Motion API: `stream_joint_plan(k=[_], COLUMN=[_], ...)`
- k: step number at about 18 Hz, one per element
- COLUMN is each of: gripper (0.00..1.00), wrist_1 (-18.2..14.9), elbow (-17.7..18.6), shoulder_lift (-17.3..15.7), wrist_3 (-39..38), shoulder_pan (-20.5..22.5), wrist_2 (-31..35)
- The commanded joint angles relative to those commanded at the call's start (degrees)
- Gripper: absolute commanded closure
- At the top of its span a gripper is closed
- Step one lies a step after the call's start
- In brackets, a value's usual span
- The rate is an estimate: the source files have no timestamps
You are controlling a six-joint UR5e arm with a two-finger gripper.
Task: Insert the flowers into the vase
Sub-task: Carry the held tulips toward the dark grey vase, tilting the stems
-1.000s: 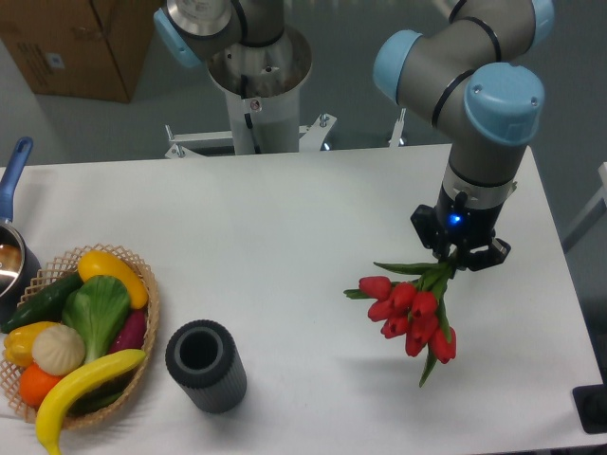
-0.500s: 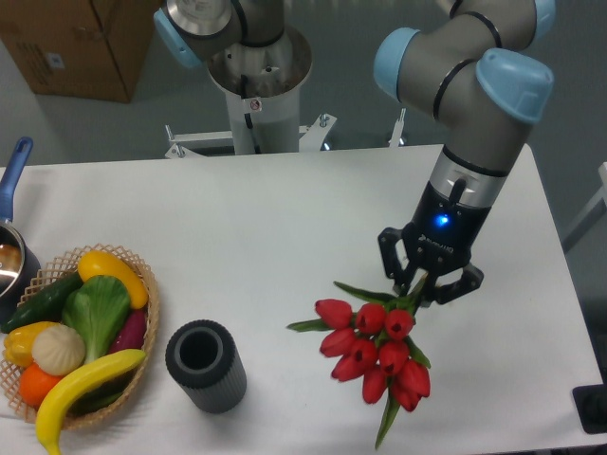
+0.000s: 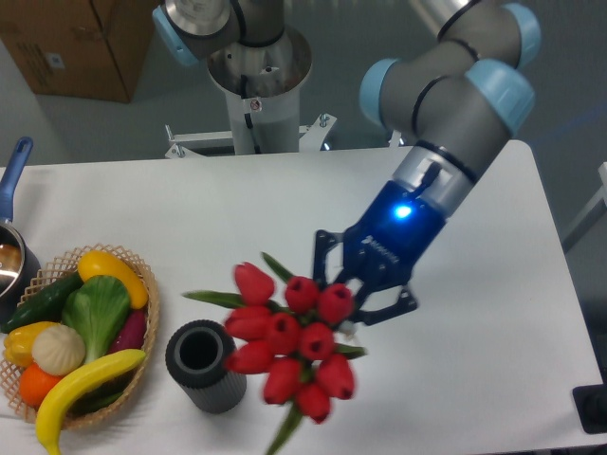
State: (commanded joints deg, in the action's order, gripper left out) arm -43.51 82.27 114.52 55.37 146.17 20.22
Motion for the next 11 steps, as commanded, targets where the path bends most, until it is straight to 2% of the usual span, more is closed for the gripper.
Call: stream_joint_plan(k=[3, 6, 11], gripper=[1.00, 1.00, 1.00], wrist_1=[0.00, 0.00, 0.00], elbow=[-0.44, -0.53, -0.27], shoulder_lift=[-0.17, -0.61, -0.70], wrist_3=[-0.09, -0.09, -0.09], shoulder_pan=[-1.49, -4.22, -6.07], wrist_2=[-6.13, -6.86, -7.74])
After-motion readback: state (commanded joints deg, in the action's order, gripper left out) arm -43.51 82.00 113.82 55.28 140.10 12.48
